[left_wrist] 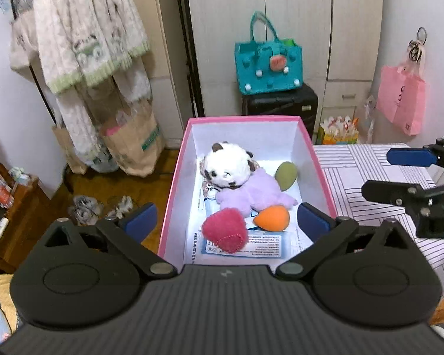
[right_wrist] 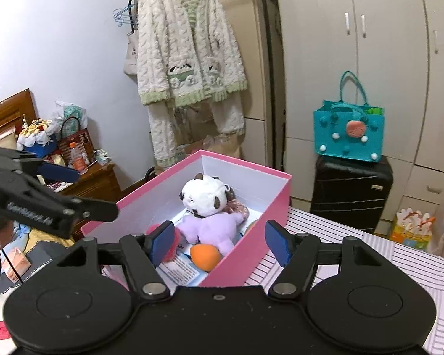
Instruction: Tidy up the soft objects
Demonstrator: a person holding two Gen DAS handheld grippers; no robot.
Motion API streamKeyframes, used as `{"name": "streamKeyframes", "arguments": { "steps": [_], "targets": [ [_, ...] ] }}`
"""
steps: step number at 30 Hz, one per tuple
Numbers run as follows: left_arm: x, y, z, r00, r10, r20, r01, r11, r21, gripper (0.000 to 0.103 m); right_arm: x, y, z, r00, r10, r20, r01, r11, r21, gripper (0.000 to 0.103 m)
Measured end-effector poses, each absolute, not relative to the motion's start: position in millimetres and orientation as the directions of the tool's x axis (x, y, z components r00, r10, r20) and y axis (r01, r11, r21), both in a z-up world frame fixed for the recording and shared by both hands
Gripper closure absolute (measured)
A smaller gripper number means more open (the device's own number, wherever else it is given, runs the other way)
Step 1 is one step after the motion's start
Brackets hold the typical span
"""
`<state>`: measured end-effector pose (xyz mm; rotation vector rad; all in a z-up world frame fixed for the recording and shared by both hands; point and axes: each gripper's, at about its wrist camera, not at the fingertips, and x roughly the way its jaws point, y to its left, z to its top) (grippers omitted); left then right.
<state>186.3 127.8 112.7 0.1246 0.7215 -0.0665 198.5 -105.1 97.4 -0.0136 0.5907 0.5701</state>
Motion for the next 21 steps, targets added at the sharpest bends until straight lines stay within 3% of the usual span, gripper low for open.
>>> {"name": "streamKeyframes", "arguments": {
  "steps": [6, 16, 21],
  "targets": [
    [140.6, 111.5, 117.0, 0.812, -0.022, -0.583, 0.133, 0.98, 0.148, 0.0, 162.9, -117.3, 105.9, 0.737, 0.454, -0.501, -0.464, 0.879, 0.113, 0.029],
    [113.1, 105.2, 95.1, 0.763, -0.13, -0.633, 0.187, 0.982, 0.023, 0.0, 111.4, -145.6, 104.0, 0.8, 0.376, -0.468, -0.371, 0.922, 0.108, 0.027],
    [105.2, 91.7, 83.6, 0.768, -0.129, -0.627, 0.199, 0.979, 0.042, 0.0, 98.6, -152.4, 101.9, 0.811, 0.348, -0.471, -0.345, 0.934, 0.097, 0.027]
  ]
}}
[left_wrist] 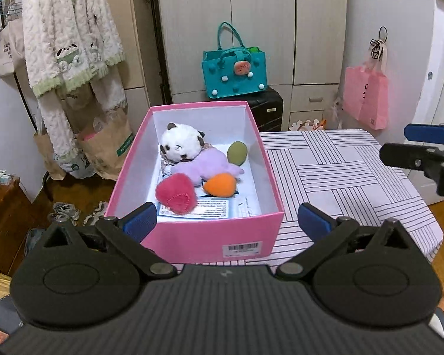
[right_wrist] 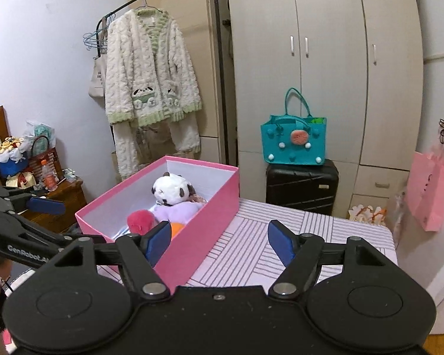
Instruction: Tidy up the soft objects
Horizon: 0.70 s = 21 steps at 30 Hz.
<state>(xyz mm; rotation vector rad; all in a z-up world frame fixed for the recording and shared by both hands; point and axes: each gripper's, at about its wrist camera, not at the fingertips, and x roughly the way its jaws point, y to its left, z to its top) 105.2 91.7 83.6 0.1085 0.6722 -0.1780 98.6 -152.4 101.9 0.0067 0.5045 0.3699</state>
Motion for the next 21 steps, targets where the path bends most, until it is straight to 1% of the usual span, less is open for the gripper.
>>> {"name": "streamKeyframes", "arguments": {
  "steps": [1, 3, 4, 5, 6, 8, 10, 12, 17, 21],
  "targets": [
    [103.6, 89.1, 81.4, 0.768, -0.132, -0.626, 0.201, 0.979, 0.04, 0.0, 97.6, -153.3, 100.8, 0.81, 0.343, -0.475, -0.341, 0.935, 0.095, 0.025],
    [102.1, 84.6, 77.4, 0.77, -0.131, -0.625, 0.193, 0.981, 0.033, 0.0, 94.8, -155.2, 97.3, 0.814, 0.321, -0.485, -0.316, 0.944, 0.094, 0.018],
    [101.9, 82.9, 75.5, 0.771, -0.128, -0.624, 0.189, 0.982, 0.031, 0.0, 93.9, -155.8, 95.0, 0.816, 0.306, -0.491, -0.3, 0.949, 0.094, 0.013],
    [101.1, 81.2, 73.1, 0.77, -0.126, -0.625, 0.183, 0.983, 0.028, 0.0, 92.7, -155.5, 92.8, 0.817, 0.293, -0.497, -0.288, 0.953, 0.088, 0.01],
    [100.4, 79.5, 70.6, 0.769, -0.123, -0.627, 0.178, 0.984, 0.025, 0.0, 91.4, -155.4, 90.0, 0.82, 0.272, -0.504, -0.269, 0.96, 0.08, 0.008],
    [100.5, 77.3, 65.2, 0.762, -0.115, -0.637, 0.164, 0.986, 0.018, 0.0, 87.6, -156.6, 84.8, 0.825, 0.203, -0.527, -0.197, 0.978, 0.069, 0.002],
    [100.8, 75.9, 60.2, 0.759, -0.11, -0.641, 0.154, 0.988, 0.013, 0.0, 85.6, -158.3, 80.6, 0.827, 0.12, -0.55, -0.113, 0.992, 0.047, 0.001],
    [101.4, 75.5, 56.6, 0.758, -0.103, -0.644, 0.147, 0.989, 0.014, 0.0, 80.4, -160.6, 76.8, 0.828, 0.068, -0.557, -0.067, 0.998, 0.022, 0.001],
    [97.8, 71.2, 50.2, 0.771, -0.074, -0.633, 0.124, 0.992, 0.036, 0.0, 69.5, -171.7, 74.6, 0.823, 0.101, -0.56, -0.069, 0.995, 0.077, 0.001],
    [92.6, 69.1, 47.0, 0.78, -0.074, -0.622, 0.124, 0.992, 0.038, 0.0, 60.0, -170.4, 69.8, 0.83, 0.093, -0.55, -0.071, 0.996, 0.061, 0.001]
  ]
}}
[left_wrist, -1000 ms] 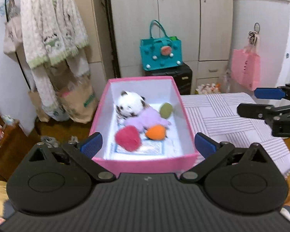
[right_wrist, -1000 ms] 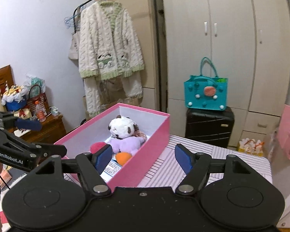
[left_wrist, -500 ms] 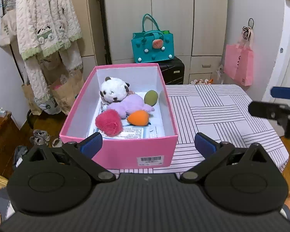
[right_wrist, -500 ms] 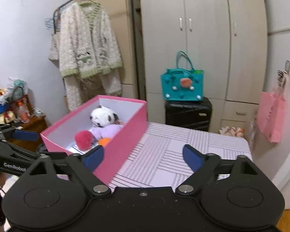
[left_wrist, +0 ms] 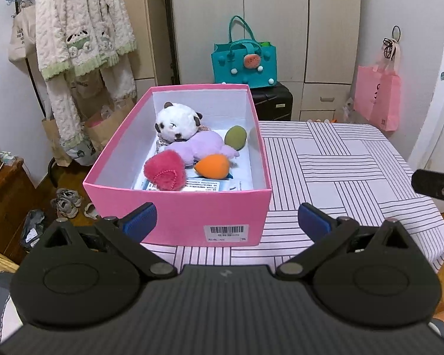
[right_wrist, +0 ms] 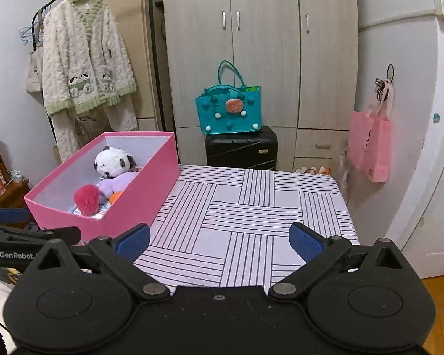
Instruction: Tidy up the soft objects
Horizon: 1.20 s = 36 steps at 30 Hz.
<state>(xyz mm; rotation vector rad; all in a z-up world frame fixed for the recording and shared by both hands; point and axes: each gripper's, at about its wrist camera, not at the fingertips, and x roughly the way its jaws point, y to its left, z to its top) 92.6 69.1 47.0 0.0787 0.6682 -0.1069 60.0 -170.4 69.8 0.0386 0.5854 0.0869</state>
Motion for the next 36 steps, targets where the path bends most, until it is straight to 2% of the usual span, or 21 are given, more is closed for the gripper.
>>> {"name": "streamKeyframes", "arguments": {
  "steps": [3, 13, 31, 36],
  "targets": [
    [90.7, 68.4, 45.3, 0.787, -0.069, -0.613, 0.121, 0.992, 0.043, 0.0, 58.2, -165.7, 65.1, 0.838, 0.089, -0.538, -0.074, 0.996, 0.049, 0.001],
    [87.0, 63.3, 40.3, 0.806, -0.048, -0.59, 0.089, 0.995, 0.039, 0.0, 62.8, -163.5, 55.2, 0.807, 0.105, -0.582, -0.062, 0.994, 0.093, 0.001],
    [85.7, 45.8, 30.5, 0.826, -0.073, -0.559, 0.116, 0.992, 0.041, 0.0, 59.4, -157.6, 44.4, 0.827, -0.073, -0.558, 0.043, 0.997, -0.066, 0.002],
    [82.8, 46.0, 30.1, 0.835, -0.056, -0.547, 0.105, 0.993, 0.058, 0.0, 57.6, -159.8, 44.3, 0.831, -0.087, -0.55, 0.058, 0.996, -0.07, 0.002]
  ]
}}
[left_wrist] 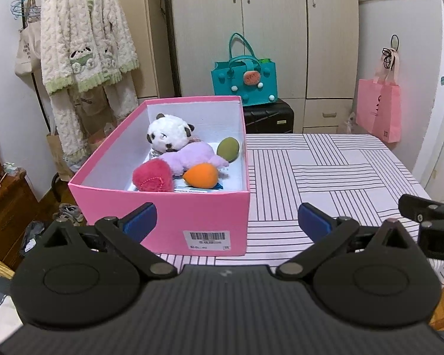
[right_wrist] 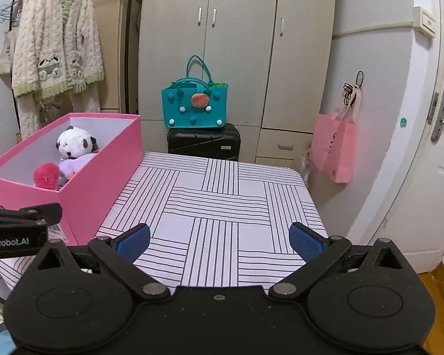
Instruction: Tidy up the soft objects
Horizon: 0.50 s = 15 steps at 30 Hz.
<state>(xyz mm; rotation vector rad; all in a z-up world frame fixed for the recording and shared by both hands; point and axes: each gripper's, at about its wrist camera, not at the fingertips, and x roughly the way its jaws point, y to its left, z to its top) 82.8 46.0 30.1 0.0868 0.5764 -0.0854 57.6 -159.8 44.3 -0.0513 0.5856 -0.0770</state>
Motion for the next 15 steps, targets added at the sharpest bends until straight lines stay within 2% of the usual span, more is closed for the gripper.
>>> {"name": "streamKeyframes", "arguments": {
  "steps": [15],
  "targets": [
    [76.6, 59.0, 30.8, 0.834, -0.054, -0.55, 0.1, 0.994, 0.054, 0.0, 51.2, -162.6, 45.7, 0.842, -0.111, -0.527, 0.086, 0.994, -0.071, 0.001]
  ]
}}
